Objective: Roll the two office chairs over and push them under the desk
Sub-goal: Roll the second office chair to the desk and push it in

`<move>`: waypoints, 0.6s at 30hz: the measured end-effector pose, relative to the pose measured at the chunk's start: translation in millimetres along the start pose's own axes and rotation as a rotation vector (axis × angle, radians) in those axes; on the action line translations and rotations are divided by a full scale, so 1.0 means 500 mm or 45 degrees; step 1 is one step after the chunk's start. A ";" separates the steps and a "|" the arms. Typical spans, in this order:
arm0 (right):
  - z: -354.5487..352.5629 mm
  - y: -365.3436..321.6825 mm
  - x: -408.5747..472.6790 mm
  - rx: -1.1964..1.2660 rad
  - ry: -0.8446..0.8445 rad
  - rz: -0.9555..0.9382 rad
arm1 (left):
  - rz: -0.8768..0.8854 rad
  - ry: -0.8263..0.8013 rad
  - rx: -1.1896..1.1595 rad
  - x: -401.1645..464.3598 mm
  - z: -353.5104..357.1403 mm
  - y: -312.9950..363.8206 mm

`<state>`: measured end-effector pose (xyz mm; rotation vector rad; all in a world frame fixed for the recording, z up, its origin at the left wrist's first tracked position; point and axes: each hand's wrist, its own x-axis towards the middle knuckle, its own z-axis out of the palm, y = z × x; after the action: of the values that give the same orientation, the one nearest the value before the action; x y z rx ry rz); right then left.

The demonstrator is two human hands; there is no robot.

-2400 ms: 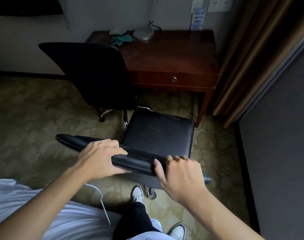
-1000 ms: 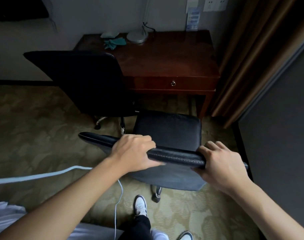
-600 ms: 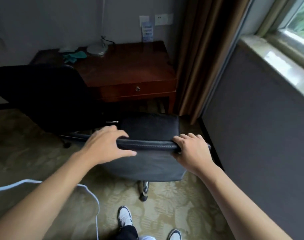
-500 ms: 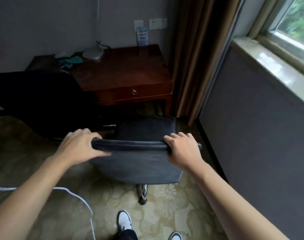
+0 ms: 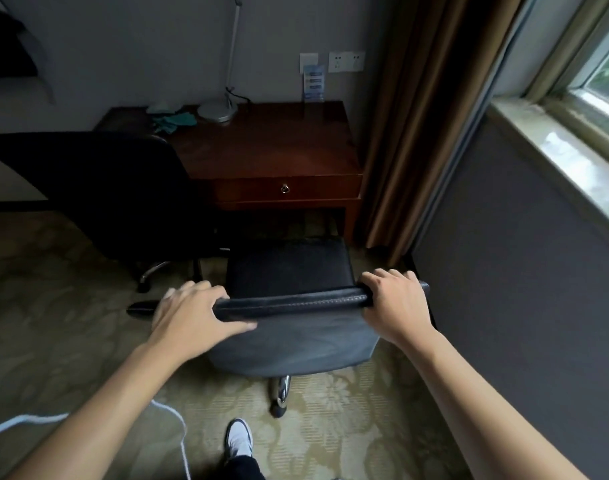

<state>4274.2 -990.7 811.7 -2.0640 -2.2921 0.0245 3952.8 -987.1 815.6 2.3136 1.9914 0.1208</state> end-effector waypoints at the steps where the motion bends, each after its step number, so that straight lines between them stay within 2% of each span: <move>1: 0.000 0.008 0.002 -0.005 -0.005 0.006 | -0.003 0.027 0.009 -0.006 0.005 0.010; 5: -0.006 0.034 0.037 0.016 0.019 -0.002 | -0.016 0.117 0.032 0.005 0.014 0.039; 13: -0.005 0.033 0.141 0.007 0.203 -0.078 | 0.052 0.066 -0.015 0.120 -0.019 -0.003; 18: 0.003 0.037 0.205 -0.027 0.194 -0.130 | 0.060 0.075 -0.020 0.166 -0.021 -0.016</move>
<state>4281.8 -886.9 812.7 -1.8838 -2.3102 -0.1565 3956.2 -903.8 825.2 2.3746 1.9556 0.2097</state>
